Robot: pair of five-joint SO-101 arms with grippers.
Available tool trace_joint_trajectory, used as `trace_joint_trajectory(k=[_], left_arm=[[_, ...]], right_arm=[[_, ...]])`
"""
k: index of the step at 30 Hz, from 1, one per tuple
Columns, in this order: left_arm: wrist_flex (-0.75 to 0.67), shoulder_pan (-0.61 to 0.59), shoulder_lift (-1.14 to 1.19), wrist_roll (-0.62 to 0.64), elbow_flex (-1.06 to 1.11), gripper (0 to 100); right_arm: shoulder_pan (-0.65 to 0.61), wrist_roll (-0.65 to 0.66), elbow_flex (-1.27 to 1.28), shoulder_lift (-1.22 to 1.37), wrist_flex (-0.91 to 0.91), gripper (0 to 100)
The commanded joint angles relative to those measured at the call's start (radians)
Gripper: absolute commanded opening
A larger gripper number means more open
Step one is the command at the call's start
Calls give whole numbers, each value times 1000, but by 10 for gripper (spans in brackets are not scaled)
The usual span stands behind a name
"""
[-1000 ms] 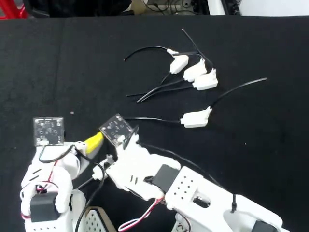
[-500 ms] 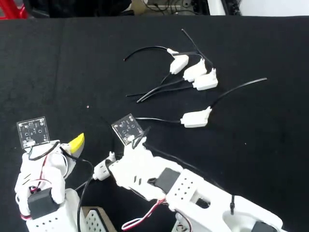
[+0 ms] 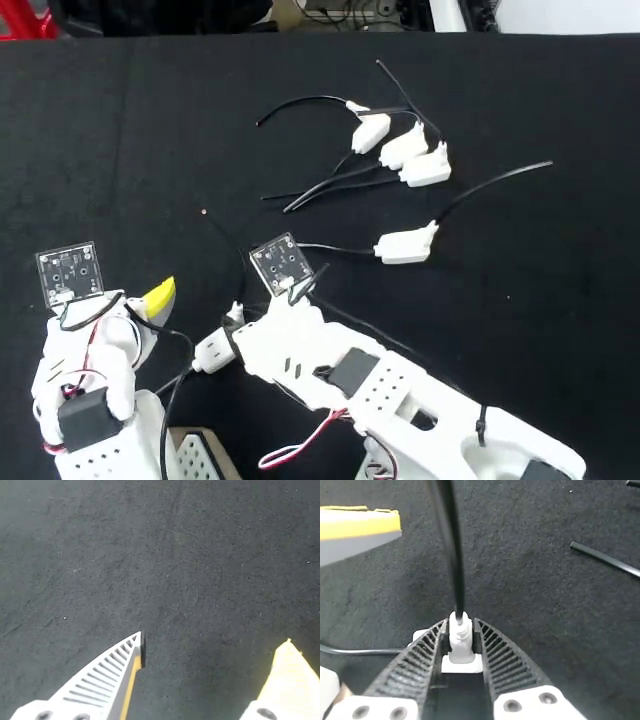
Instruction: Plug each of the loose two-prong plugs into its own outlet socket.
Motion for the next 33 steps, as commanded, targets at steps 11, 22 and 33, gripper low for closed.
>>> trace_joint_trajectory(k=[11,22,33], left_arm=[[2,-7,0,-11,-5,396],[2,-7,0,-11,-5,396],[-23,-7,0,-12,8,396]], right_arm=[[-23,-38,-4,-7,15,11],[-40,-57,4,-4,17,11],[34,-124,-137,255,68,11]])
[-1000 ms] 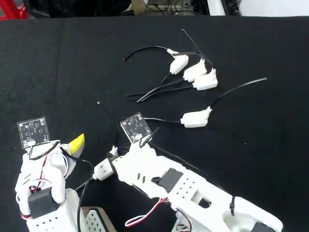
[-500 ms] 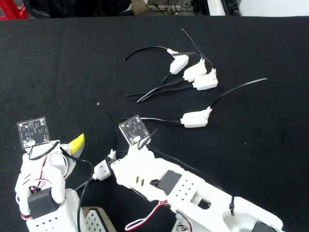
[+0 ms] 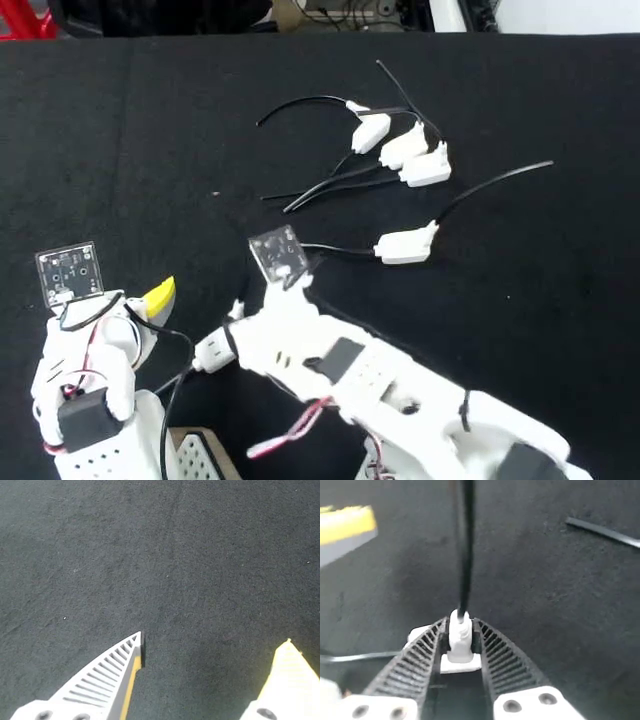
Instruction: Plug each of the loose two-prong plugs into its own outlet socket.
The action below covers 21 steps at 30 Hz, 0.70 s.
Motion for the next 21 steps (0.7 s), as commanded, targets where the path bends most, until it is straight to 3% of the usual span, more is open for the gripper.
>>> trace_joint_trajectory(k=[1,11,21], left_arm=[[-31,-7,0,-12,16,396],[-41,-7,0,-12,22,396],[-41,-7,0,-12,19,396]], right_arm=[[20,-11,-44,76,17,11],[-21,0,22,-27,17,11],[-104,138,68,-33,0,11]])
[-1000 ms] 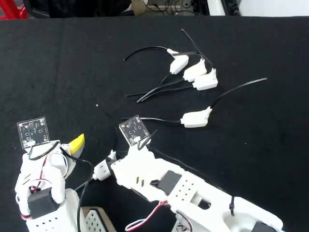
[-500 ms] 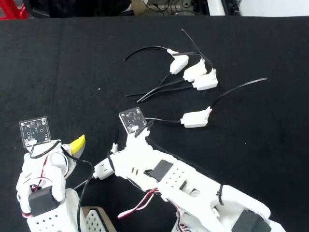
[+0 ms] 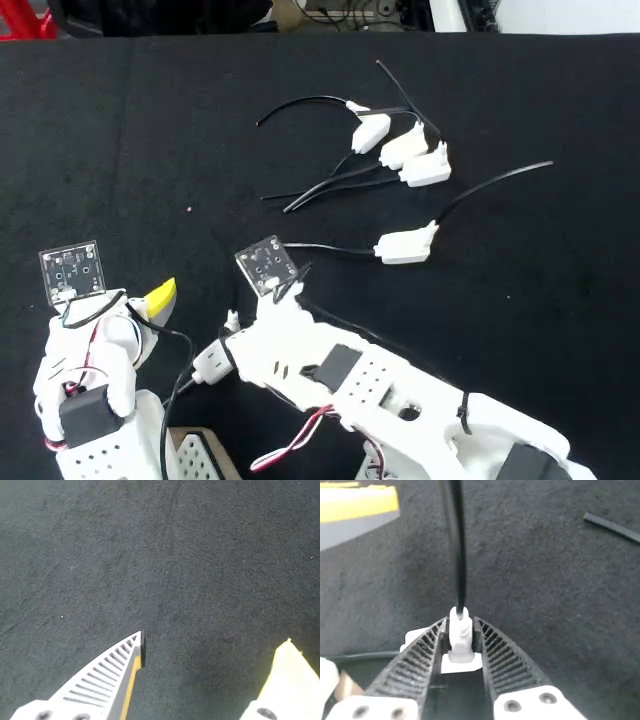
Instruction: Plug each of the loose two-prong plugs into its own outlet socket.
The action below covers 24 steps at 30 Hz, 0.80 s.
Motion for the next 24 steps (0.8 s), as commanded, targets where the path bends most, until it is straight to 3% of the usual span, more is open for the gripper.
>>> trace_joint_trajectory(k=[1,11,14,24], left_arm=[[-15,-7,-2,-5,-12,396],[-5,-8,-2,-5,-31,396],[66,-8,-2,-8,-88,396],[97,35,5,-287,-116,396]], right_arm=[[-43,78,56,1,-25,11],[-44,199,76,-7,-35,11],[-44,201,65,-7,0,11],[80,203,-30,-8,2,11]])
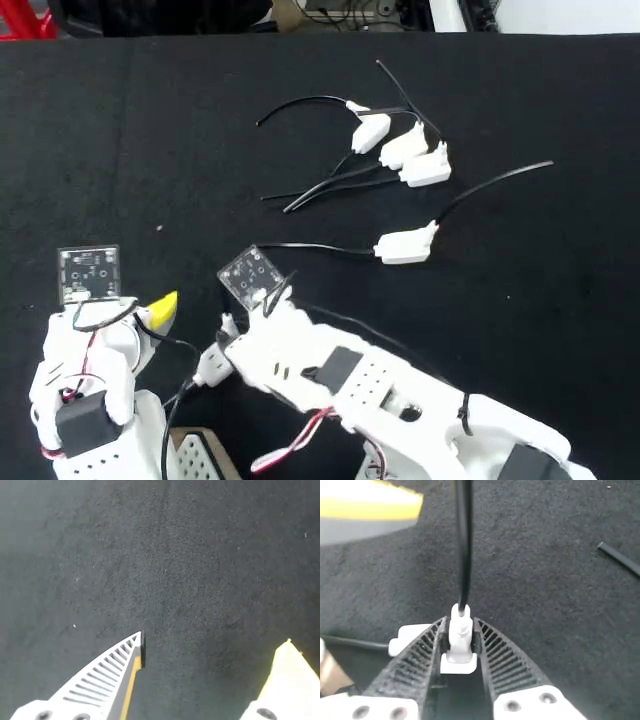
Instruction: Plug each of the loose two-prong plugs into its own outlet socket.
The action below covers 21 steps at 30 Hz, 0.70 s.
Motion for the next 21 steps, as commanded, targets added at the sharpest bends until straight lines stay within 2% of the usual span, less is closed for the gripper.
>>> trace_joint_trajectory(k=[1,8,16,21], left_arm=[[34,47,6,-126,-47,396],[72,140,6,-269,-45,396],[83,378,6,-275,-7,396],[68,591,6,-279,88,396]], right_arm=[[60,14,-56,-1,29,11],[109,14,-77,-160,54,11],[272,48,-77,-570,278,11],[456,110,-81,-851,497,11]])
